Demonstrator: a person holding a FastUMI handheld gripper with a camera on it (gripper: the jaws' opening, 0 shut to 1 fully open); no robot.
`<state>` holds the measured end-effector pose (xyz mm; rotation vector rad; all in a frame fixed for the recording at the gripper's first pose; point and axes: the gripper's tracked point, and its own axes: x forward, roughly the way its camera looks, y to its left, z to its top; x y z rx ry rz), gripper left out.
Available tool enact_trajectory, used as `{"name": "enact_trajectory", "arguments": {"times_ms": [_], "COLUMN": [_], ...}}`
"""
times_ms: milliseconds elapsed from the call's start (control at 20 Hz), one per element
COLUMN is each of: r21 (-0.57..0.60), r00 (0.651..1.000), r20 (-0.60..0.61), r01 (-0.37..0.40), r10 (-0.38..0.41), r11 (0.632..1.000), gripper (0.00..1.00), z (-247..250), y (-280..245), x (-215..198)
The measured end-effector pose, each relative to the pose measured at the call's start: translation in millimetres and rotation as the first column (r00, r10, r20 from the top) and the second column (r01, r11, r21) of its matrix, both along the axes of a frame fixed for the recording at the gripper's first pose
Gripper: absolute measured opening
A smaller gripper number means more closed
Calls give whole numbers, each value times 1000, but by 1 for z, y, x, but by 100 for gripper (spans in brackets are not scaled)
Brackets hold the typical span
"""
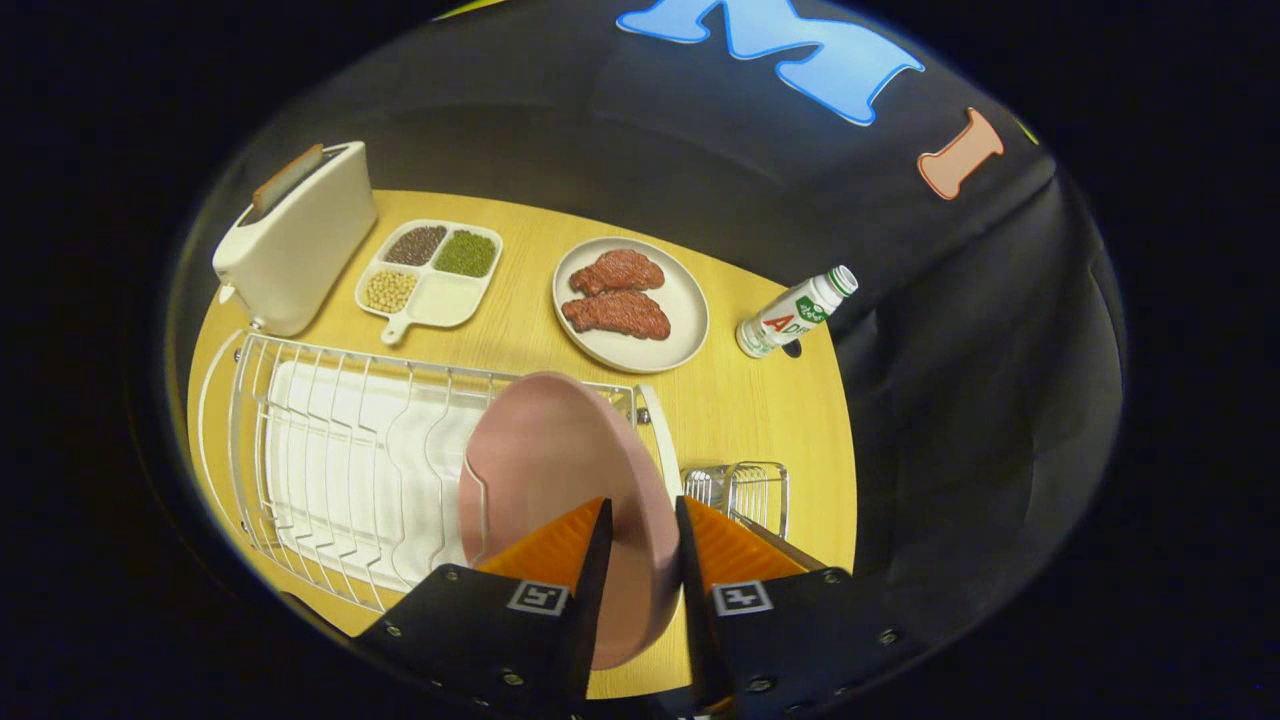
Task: Take the plate from the dish rack, then take the spoon from the basket and place it into the plate.
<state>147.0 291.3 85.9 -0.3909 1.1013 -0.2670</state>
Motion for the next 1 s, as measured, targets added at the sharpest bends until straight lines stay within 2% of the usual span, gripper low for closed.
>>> {"name": "enact_trajectory", "arguments": {"times_ms": [100,250,600,750,1000], "r21": [2,45,-10,-16,88], "r00": [1000,1000,998,998,995], "r20": [9,-23,-51,-26,30], "r01": [-16,-19,-39,-49,-98], "r10": [16,20,38,48,96], "r11": [1000,999,999,999,991], "gripper": [36,10,10,10,10], "z": [8,14,36,53,96], "y": [7,21,14,9,6], "x": [6,6,7,12,0]}}
